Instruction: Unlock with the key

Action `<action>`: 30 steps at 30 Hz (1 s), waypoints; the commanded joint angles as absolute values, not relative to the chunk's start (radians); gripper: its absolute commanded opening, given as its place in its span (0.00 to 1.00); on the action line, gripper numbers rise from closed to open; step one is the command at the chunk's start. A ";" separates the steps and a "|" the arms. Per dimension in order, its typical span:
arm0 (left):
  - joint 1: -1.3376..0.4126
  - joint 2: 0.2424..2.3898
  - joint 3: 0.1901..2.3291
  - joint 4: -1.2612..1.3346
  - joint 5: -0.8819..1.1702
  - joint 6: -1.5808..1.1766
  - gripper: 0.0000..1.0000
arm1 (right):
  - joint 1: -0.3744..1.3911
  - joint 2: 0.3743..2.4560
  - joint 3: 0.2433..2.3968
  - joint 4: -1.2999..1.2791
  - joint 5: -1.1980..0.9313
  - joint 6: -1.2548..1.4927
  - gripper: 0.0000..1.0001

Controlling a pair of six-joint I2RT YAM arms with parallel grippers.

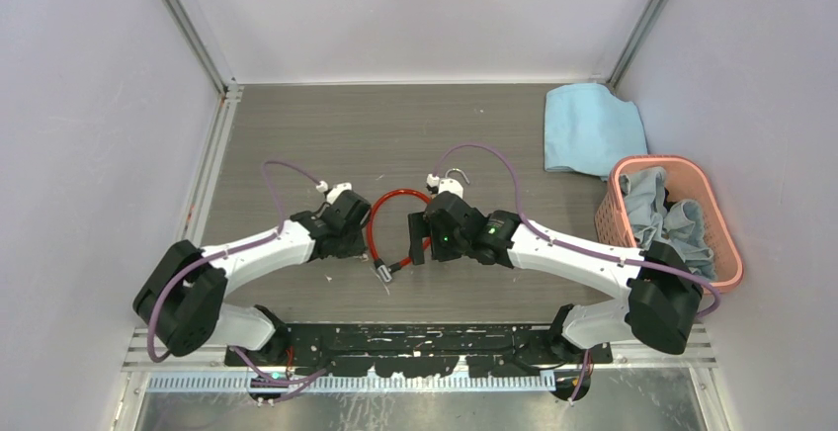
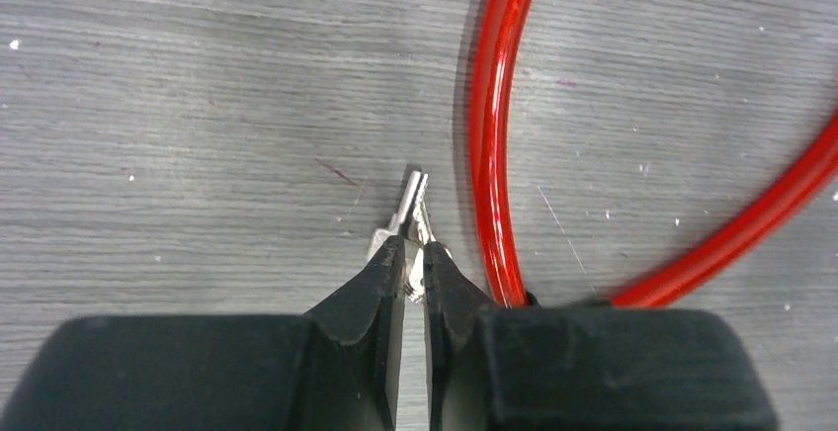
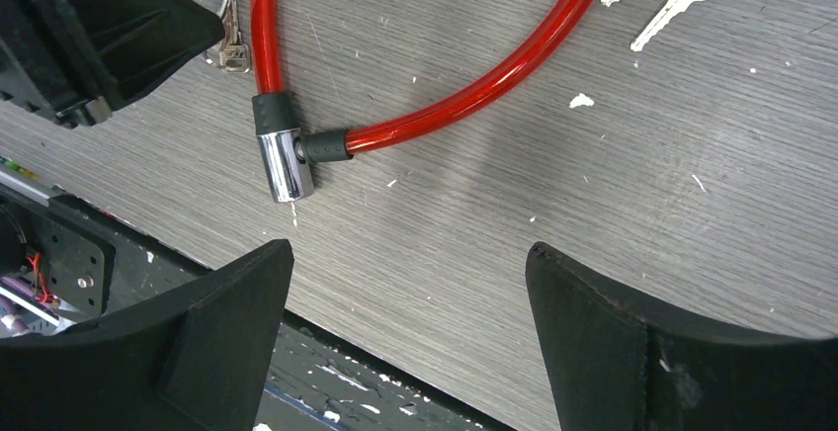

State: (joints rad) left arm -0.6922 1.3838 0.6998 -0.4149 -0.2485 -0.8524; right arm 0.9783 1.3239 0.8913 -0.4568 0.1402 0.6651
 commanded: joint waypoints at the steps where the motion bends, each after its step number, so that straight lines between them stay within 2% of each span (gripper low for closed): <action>1: -0.690 1.301 0.663 -0.375 -0.221 -0.834 0.00 | 0.982 1.298 0.913 -0.440 0.162 0.672 0.91; 10: -0.693 1.219 0.640 -0.414 -0.261 -0.810 0.00 | 0.985 1.319 0.945 -0.438 0.153 0.676 0.87; 11: -0.693 1.220 0.641 -0.420 -0.260 -0.806 0.04 | 0.985 1.321 0.945 -0.437 0.154 0.676 0.87; 13: -0.695 1.221 0.640 -0.421 -0.258 -0.806 0.20 | 0.985 1.324 0.943 -0.437 0.154 0.676 0.87; 15: -0.695 1.225 0.640 -0.411 -0.255 -0.810 0.30 | 0.985 1.327 0.941 -0.436 0.153 0.679 0.87; 22: -0.695 1.337 0.678 -0.390 -0.225 -0.855 0.39 | 0.989 1.330 0.933 -0.431 0.154 0.683 0.87; 27: -0.701 1.401 0.676 -0.378 -0.230 -0.916 0.38 | 0.990 1.324 0.922 -0.433 0.161 0.683 0.87; 30: -0.712 1.414 0.673 -0.370 -0.240 -0.941 0.27 | 0.992 1.324 0.918 -0.433 0.164 0.683 0.87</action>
State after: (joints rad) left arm -0.6983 1.3827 0.6689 -0.3908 -0.2352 -0.8879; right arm 0.9867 1.3354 0.8989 -0.4572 0.1410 0.6689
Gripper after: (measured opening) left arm 0.336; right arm 0.874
